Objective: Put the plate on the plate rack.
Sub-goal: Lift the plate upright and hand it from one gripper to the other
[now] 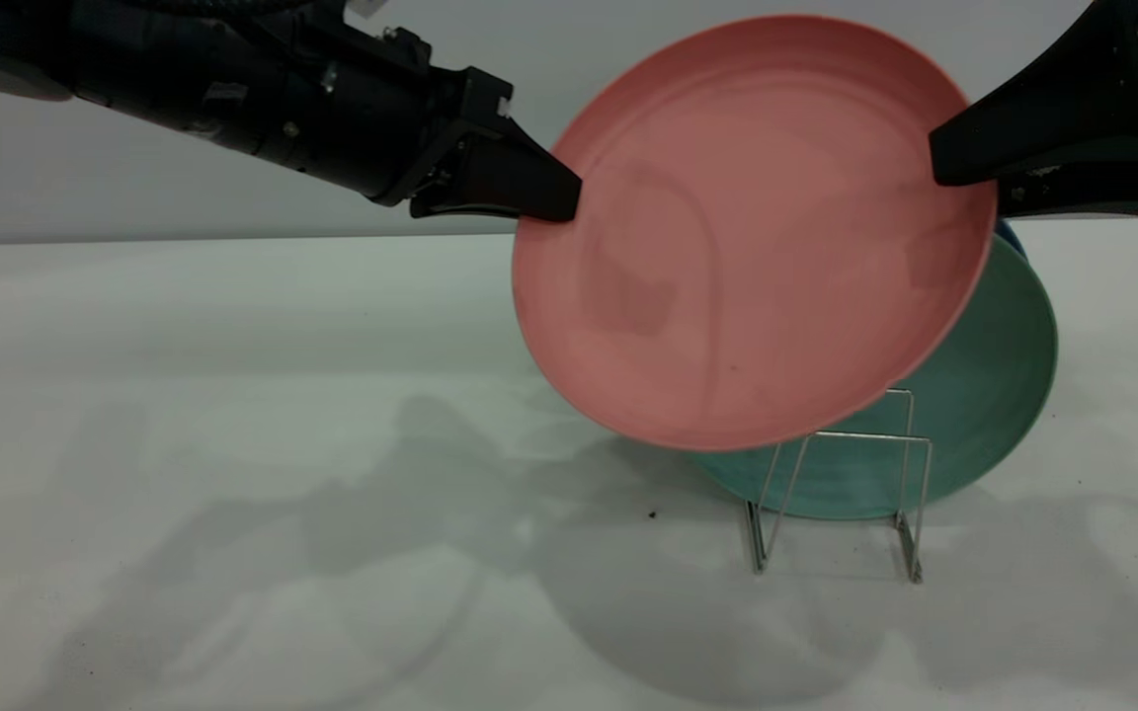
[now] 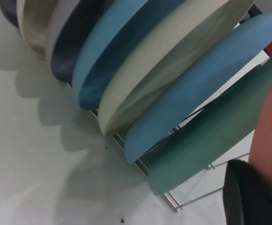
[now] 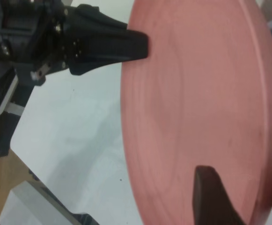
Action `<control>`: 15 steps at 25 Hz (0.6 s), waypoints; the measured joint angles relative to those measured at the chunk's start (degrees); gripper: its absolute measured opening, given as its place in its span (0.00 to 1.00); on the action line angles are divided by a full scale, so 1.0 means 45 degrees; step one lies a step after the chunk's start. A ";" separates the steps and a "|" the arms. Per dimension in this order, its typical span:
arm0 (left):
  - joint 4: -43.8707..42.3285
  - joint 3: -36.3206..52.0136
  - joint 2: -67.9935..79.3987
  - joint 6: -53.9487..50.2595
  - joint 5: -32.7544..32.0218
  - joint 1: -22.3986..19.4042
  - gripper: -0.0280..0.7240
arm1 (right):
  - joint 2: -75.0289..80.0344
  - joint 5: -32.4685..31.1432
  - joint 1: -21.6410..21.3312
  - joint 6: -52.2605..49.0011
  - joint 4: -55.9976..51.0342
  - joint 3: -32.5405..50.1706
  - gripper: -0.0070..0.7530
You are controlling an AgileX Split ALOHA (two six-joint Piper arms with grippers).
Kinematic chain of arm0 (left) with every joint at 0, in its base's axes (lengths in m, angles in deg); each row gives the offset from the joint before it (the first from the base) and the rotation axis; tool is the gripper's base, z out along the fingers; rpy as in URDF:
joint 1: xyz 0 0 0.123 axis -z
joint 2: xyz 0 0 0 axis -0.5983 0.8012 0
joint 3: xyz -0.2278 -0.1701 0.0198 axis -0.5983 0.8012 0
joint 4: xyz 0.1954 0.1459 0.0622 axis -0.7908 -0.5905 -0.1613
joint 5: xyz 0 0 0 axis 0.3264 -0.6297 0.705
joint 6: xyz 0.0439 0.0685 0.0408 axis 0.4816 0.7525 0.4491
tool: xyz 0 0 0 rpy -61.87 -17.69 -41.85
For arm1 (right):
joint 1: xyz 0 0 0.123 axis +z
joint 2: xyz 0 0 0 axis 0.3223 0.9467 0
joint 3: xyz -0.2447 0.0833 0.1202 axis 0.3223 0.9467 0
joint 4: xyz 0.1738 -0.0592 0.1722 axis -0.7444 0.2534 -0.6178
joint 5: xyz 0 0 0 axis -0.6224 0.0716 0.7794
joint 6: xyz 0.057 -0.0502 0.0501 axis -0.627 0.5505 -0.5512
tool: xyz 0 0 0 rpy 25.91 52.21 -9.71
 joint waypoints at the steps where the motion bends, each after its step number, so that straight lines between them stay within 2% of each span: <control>1: 0.0089 0.0000 0.0000 0.0061 0.0024 0.0070 0.06 | 0.0000 0.0000 0.0000 0.0000 0.0000 0.0000 0.48; 7: 0.0350 0.0000 0.0000 0.0185 0.0021 0.0564 0.06 | 0.0000 0.0012 0.0000 0.0000 0.0000 0.0000 0.48; 10: 0.0645 0.0000 0.0000 0.0371 -0.0009 0.0657 0.06 | 0.0049 -0.0001 0.0000 0.0000 0.0000 0.0000 0.45; 12: 0.0764 0.0000 0.0000 0.0492 -0.0043 0.0718 0.06 | 0.0156 -0.0010 0.0000 0.0000 0.0000 0.0000 0.39; 15: 0.0812 0.0000 0.0000 0.0546 -0.0163 0.0731 0.06 | 0.0303 0.0066 0.0000 0.0014 0.0136 0.0000 0.23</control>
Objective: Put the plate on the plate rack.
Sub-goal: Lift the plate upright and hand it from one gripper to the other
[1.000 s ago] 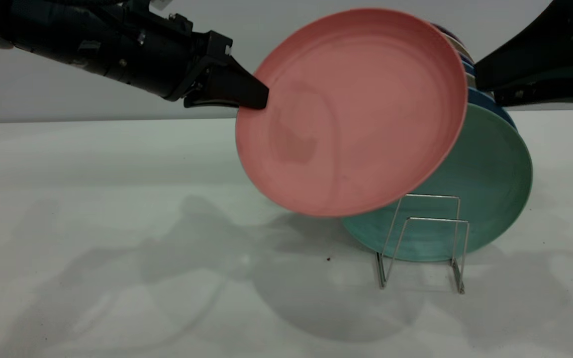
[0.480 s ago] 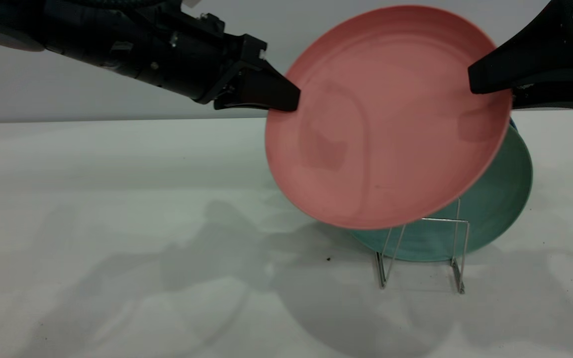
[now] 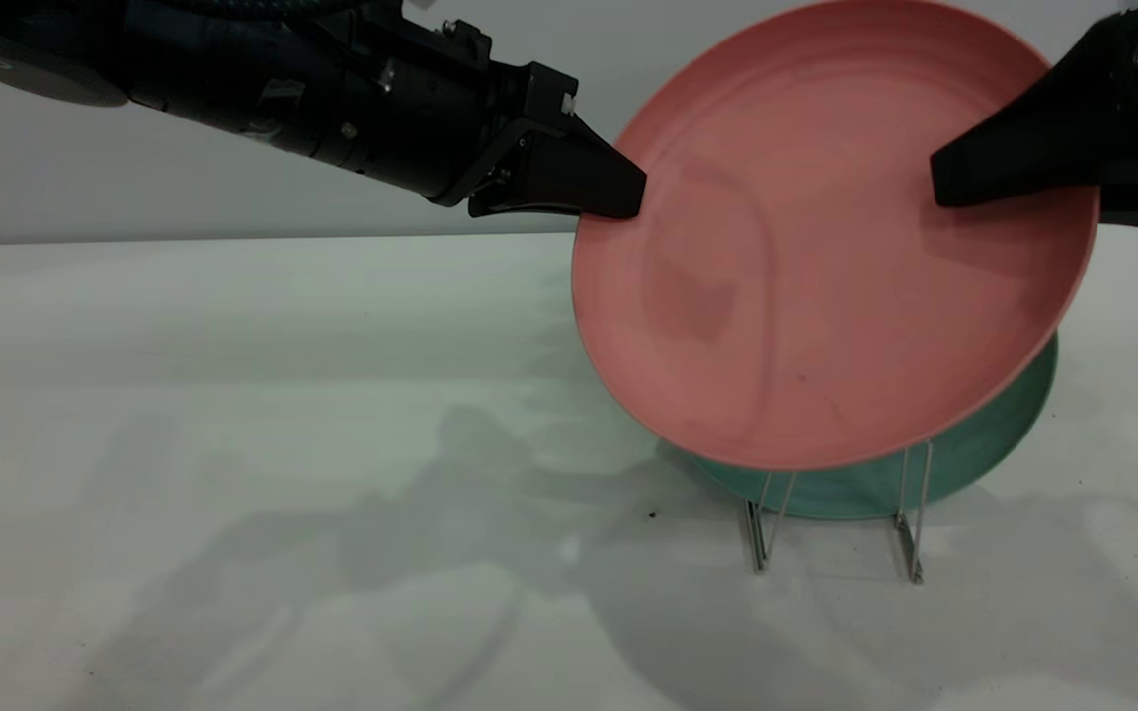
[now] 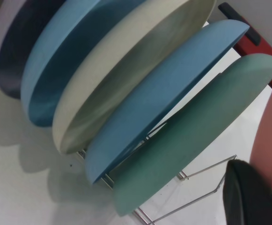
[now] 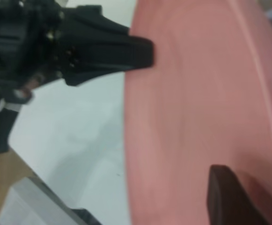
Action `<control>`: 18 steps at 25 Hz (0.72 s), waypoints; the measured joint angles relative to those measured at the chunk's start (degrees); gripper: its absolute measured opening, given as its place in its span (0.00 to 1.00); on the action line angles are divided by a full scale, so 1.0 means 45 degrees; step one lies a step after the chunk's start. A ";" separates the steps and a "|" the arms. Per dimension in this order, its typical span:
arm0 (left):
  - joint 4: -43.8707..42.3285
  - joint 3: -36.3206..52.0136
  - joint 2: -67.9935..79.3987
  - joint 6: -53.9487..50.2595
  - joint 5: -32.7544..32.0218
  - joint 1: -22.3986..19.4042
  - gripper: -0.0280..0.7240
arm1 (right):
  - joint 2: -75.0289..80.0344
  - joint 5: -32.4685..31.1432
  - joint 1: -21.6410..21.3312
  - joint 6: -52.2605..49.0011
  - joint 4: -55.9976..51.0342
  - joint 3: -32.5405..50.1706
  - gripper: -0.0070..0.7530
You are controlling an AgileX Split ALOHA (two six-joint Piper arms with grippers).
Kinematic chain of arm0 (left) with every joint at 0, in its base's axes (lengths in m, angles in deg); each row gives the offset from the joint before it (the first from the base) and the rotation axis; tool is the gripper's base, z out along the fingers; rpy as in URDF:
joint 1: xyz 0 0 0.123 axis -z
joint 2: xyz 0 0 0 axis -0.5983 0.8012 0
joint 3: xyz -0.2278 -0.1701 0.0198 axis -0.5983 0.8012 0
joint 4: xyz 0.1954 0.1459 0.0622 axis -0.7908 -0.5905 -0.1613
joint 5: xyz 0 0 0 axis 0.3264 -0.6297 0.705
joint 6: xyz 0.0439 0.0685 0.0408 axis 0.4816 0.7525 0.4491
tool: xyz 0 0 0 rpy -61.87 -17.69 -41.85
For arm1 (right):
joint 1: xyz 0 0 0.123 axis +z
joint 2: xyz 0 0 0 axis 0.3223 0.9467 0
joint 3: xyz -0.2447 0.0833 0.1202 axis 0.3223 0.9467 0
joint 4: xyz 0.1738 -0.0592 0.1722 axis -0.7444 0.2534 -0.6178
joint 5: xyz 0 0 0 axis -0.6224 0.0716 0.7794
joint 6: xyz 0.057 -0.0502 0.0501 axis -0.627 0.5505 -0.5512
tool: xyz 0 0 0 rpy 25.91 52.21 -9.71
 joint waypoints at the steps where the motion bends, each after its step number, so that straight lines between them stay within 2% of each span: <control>1: 0.0000 0.0000 -0.0004 0.0000 -0.0020 0.0000 0.06 | 0.0030 0.0145 -0.0015 0.0013 0.0077 0.0000 0.20; 7: 0.0000 0.0000 -0.0016 0.0040 -0.0092 0.0000 0.07 | 0.0085 0.0342 -0.0071 0.0480 0.0164 0.0000 0.18; 10: 0.0015 0.0000 -0.0016 0.0040 -0.0219 0.0000 0.13 | 0.0085 0.0358 -0.0071 0.0720 0.0408 -0.0152 0.17; 12: 0.0015 0.0000 -0.0016 0.0040 -0.0257 0.0000 0.21 | 0.0085 0.0397 -0.0071 0.0778 0.0781 -0.0367 0.15; 18: -0.0258 0.0010 -0.0291 -0.0009 -0.0172 0.0000 0.59 | 0.0085 0.0207 -0.0071 0.0365 0.2503 -0.1202 0.13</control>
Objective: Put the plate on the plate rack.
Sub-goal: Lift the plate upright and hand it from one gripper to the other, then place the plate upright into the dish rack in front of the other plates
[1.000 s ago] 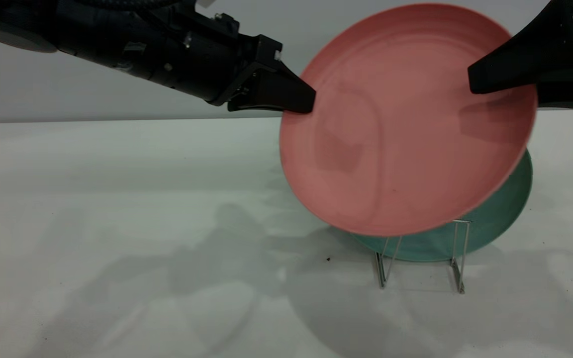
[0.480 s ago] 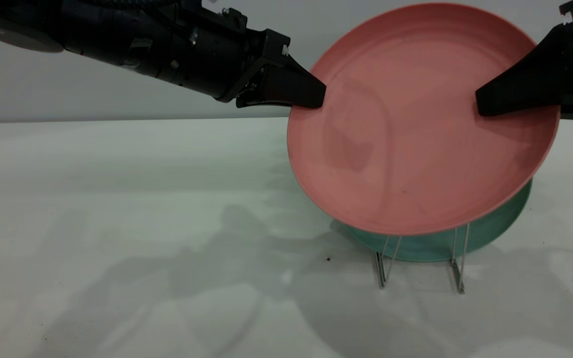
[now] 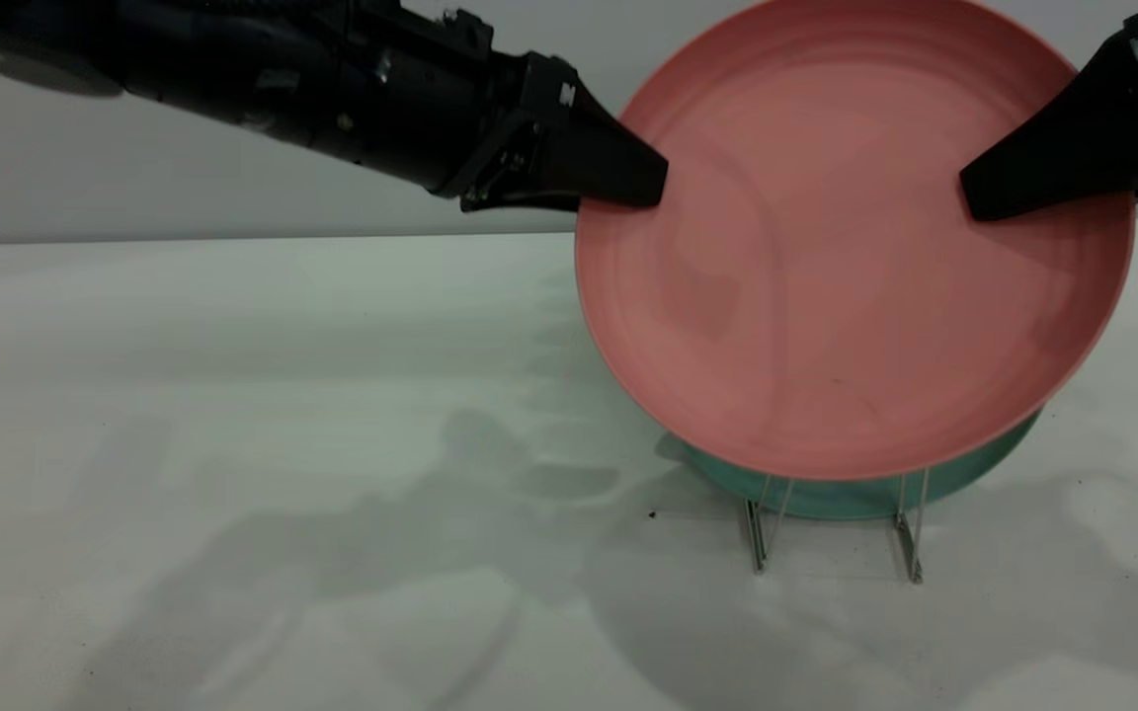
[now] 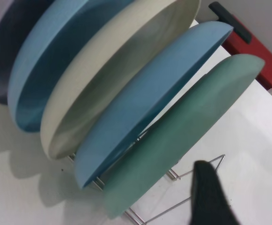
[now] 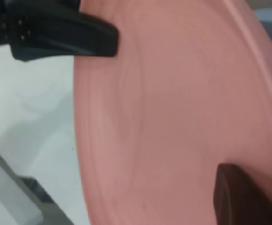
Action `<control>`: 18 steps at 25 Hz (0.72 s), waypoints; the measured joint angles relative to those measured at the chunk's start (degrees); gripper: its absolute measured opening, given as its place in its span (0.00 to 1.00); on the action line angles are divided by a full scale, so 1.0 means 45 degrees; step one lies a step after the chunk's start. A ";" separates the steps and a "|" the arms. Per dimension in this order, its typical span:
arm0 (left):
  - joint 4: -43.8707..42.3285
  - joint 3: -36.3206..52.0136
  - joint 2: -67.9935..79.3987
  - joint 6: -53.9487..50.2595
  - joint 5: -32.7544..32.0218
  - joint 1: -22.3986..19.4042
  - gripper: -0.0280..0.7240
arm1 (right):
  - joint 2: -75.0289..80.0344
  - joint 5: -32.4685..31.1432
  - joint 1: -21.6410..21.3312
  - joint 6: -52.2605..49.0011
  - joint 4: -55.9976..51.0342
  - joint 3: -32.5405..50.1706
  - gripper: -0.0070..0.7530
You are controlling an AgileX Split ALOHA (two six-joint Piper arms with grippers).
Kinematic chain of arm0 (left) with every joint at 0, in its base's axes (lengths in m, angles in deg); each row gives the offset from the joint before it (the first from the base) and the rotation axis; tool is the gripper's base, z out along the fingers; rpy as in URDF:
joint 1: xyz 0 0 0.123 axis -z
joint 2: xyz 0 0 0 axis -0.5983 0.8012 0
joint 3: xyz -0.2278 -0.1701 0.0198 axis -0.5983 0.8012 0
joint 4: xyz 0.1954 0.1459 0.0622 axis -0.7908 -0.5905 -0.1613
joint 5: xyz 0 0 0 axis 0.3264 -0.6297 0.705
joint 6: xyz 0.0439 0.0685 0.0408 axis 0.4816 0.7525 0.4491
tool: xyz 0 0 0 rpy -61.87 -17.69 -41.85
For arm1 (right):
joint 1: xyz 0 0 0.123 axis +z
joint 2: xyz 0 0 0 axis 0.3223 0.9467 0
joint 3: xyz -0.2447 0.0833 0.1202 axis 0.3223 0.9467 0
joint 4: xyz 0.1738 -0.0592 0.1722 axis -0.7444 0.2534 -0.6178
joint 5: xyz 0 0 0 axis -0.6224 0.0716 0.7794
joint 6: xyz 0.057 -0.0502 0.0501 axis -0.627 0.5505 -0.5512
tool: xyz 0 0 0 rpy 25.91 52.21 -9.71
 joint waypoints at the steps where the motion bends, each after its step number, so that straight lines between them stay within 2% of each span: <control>1: -0.0147 0.0013 -0.0183 -0.0074 0.0012 -0.0032 0.64 | 0.0000 -0.0109 0.0000 -0.0053 0.0158 -0.0112 0.13; 5: -0.0749 0.0085 -0.0932 -0.0757 -0.0204 -0.0560 0.74 | -0.0309 -0.0064 0.0024 -0.0178 0.0764 -0.0490 0.13; 11: -0.1460 0.0092 -0.1520 -0.1912 -0.0657 -0.2001 0.75 | -0.1355 0.1198 0.0006 -0.0194 0.3126 -0.0955 0.12; 18: -0.1569 0.0092 -0.1999 -0.2030 -0.1063 -0.2454 0.75 | -0.2779 0.2750 0.0285 0.0128 0.4935 -0.1075 0.12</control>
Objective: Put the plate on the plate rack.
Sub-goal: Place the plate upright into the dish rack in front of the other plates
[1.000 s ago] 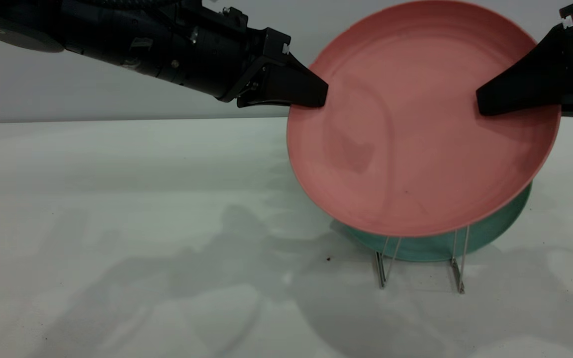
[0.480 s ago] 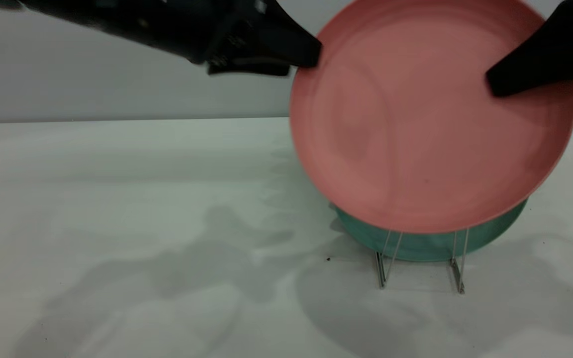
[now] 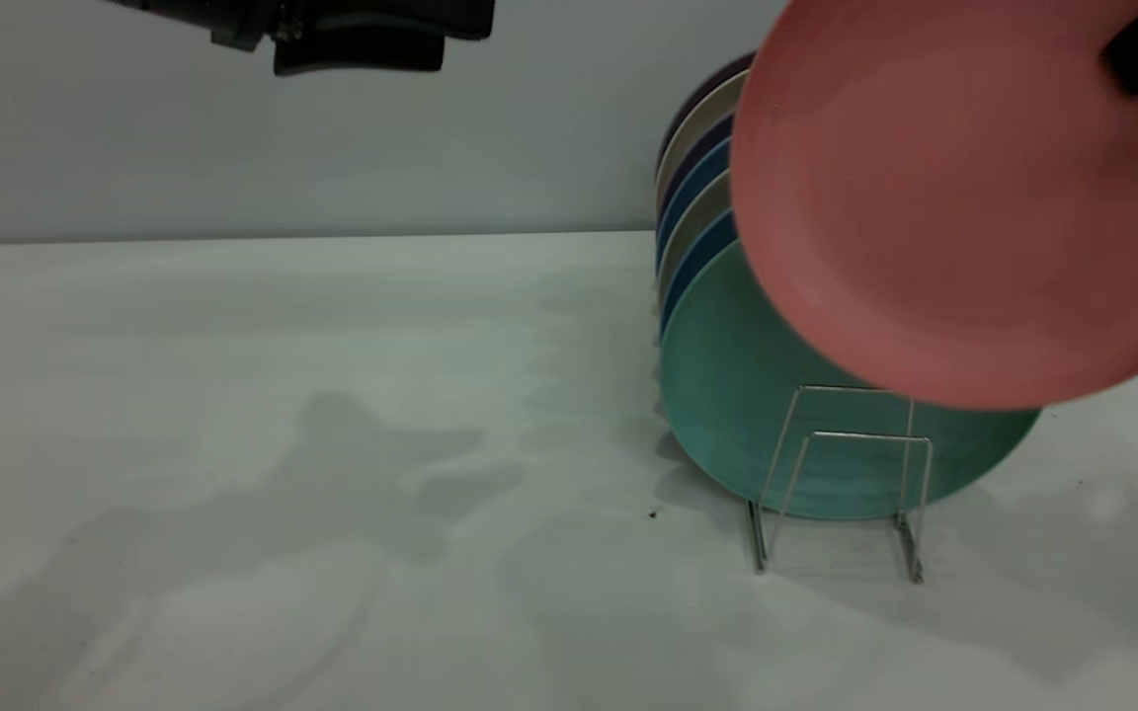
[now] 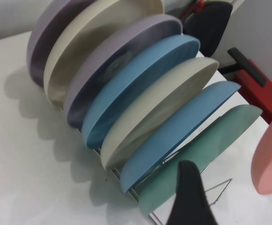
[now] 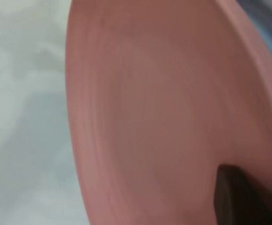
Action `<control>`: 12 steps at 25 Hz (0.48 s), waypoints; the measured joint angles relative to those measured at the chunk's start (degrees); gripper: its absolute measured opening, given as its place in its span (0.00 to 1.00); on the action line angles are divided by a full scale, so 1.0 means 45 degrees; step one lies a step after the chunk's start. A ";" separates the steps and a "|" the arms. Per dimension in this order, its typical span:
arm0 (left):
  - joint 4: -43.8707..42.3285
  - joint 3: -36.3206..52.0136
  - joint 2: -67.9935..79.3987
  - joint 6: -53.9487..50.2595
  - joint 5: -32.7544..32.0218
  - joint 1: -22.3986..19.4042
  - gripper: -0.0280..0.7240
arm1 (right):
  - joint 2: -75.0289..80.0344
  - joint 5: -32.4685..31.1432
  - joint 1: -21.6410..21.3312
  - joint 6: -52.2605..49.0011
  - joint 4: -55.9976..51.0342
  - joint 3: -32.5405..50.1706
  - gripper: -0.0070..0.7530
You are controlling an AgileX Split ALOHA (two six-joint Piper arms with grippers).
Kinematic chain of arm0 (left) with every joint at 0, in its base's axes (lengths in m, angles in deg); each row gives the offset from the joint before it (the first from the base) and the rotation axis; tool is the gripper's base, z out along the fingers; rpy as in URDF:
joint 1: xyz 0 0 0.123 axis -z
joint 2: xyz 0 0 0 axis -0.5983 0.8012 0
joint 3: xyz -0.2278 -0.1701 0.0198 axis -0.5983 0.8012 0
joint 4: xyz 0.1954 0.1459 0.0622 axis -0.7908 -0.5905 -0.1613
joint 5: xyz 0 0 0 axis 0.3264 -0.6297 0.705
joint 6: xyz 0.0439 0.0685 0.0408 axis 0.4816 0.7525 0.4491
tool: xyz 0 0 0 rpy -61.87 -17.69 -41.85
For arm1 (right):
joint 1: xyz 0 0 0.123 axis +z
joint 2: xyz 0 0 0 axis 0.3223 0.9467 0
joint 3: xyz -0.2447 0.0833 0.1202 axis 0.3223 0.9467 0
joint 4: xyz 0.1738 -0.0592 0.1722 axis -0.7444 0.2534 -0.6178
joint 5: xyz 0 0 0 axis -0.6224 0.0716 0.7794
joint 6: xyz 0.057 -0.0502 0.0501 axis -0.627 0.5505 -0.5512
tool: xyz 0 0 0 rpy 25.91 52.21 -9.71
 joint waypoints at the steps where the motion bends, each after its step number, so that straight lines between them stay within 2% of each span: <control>1: 0.0000 0.0000 -0.0060 0.0000 0.0000 0.0000 0.75 | -0.0219 0.0223 0.0291 0.0112 0.0310 0.0000 0.12; 5: -0.0038 0.0000 -0.0144 -0.0011 0.0012 -0.0003 0.75 | -0.0835 0.1149 0.2120 0.0159 0.2242 0.0000 0.12; 9: -0.0090 0.0000 -0.0144 -0.0011 0.0036 -0.0003 0.75 | -0.0900 0.2415 0.3932 -0.0917 0.4876 0.0000 0.12; 12: -0.0090 0.0000 -0.0144 -0.0011 0.0063 -0.0003 0.75 | -0.0900 0.2960 0.4684 -0.2261 0.7121 0.0000 0.12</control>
